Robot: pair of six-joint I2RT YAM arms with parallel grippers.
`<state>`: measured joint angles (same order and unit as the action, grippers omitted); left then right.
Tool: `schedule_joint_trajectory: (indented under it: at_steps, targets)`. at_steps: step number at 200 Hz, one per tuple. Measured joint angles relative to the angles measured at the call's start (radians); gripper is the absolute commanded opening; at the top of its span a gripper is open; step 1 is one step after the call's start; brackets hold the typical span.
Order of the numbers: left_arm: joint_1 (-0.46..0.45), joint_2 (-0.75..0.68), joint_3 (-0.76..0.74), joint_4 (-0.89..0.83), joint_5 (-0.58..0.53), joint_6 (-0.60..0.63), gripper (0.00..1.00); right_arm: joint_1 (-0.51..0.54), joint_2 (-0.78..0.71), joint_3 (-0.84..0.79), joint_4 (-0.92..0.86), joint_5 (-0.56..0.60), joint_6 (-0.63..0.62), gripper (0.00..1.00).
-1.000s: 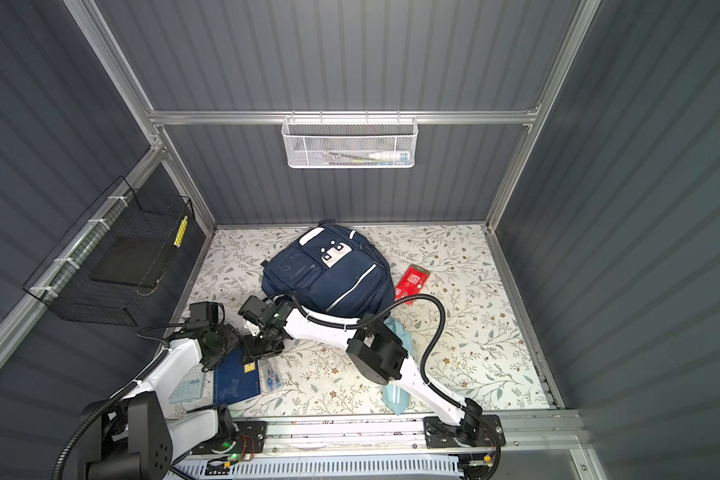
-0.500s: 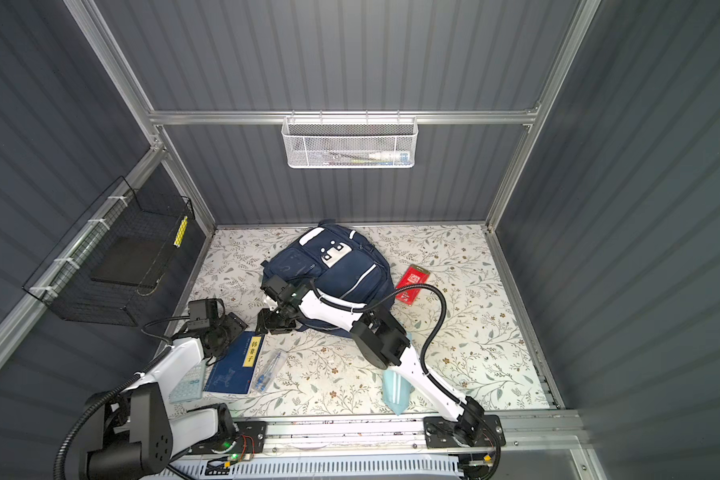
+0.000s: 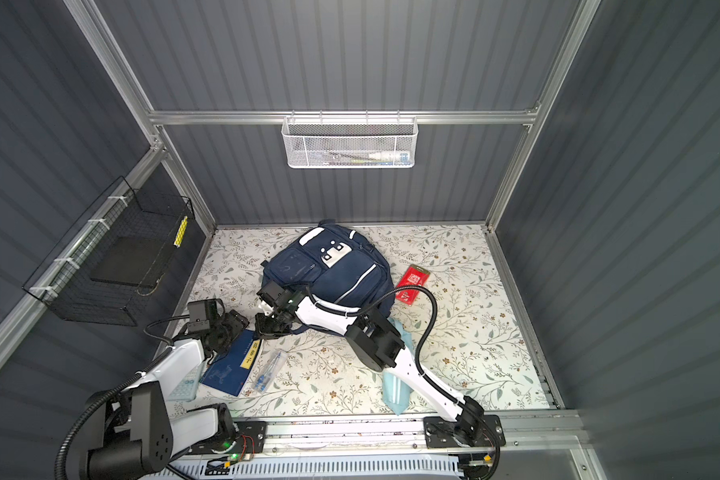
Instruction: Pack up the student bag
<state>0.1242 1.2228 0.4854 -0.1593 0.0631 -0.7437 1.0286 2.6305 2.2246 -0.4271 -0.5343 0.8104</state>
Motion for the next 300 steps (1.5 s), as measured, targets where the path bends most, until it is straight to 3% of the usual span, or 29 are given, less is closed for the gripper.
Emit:
schedule_joint_trajectory:
  at_steps: [30, 72, 111, 144, 169, 180, 197, 210, 218, 225, 234, 254, 275, 300]
  targets:
    - [-0.001, 0.007, 0.025, -0.021, 0.029, 0.004, 0.77, -0.014, -0.034, -0.031, 0.002, -0.002, -0.017, 0.0]
    - [-0.006, 0.014, 0.053, -0.052, 0.131, 0.136, 0.86, -0.084, -0.103, -0.04, -0.094, -0.027, -0.167, 0.0]
    - [-0.006, -0.043, 0.064, -0.021, 0.319, 0.231, 0.88, -0.236, -0.237, -0.072, -0.162, -0.12, -0.351, 0.0]
    - [-0.012, -0.051, 0.105, 0.131, 0.567, 0.242, 0.89, -0.327, -0.399, -0.152, -0.18, -0.217, -0.452, 0.0]
    - [-0.096, -0.017, 0.123, 0.233, 0.669, 0.239, 0.9, -0.366, -0.5, -0.229, -0.192, -0.29, -0.509, 0.0]
    - [-0.171, 0.008, 0.142, 0.254, 0.69, 0.243, 0.8, -0.375, -0.525, -0.249, -0.204, -0.307, -0.534, 0.0]
    - [-0.27, 0.027, 0.158, 0.294, 0.703, 0.244, 0.32, -0.382, -0.532, -0.254, -0.236, -0.319, -0.575, 0.0]
    - [-0.293, 0.028, 0.157, 0.312, 0.713, 0.235, 0.1, -0.389, -0.534, -0.272, -0.261, -0.316, -0.605, 0.0]
    - [-0.293, 0.029, 0.156, 0.323, 0.724, 0.225, 0.04, -0.395, -0.542, -0.292, -0.261, -0.304, -0.617, 0.0]
    - [-0.293, 0.031, 0.156, 0.339, 0.742, 0.217, 0.01, -0.402, -0.548, -0.317, -0.252, -0.292, -0.624, 0.08]
    - [-0.294, 0.032, 0.156, 0.342, 0.752, 0.209, 0.0, -0.41, -0.558, -0.345, -0.238, -0.282, -0.625, 0.4]
    - [-0.306, 0.04, 0.156, 0.361, 0.756, 0.195, 0.0, -0.429, -0.604, -0.439, -0.22, -0.222, -0.613, 0.6]
    - [-0.304, 0.04, 0.158, 0.388, 0.748, 0.162, 0.0, -0.455, -0.702, -0.592, -0.177, -0.16, -0.583, 0.72]
    - [-0.306, 0.04, 0.167, 0.447, 0.742, 0.076, 0.0, -0.488, -0.851, -0.789, -0.076, -0.151, -0.544, 0.76]
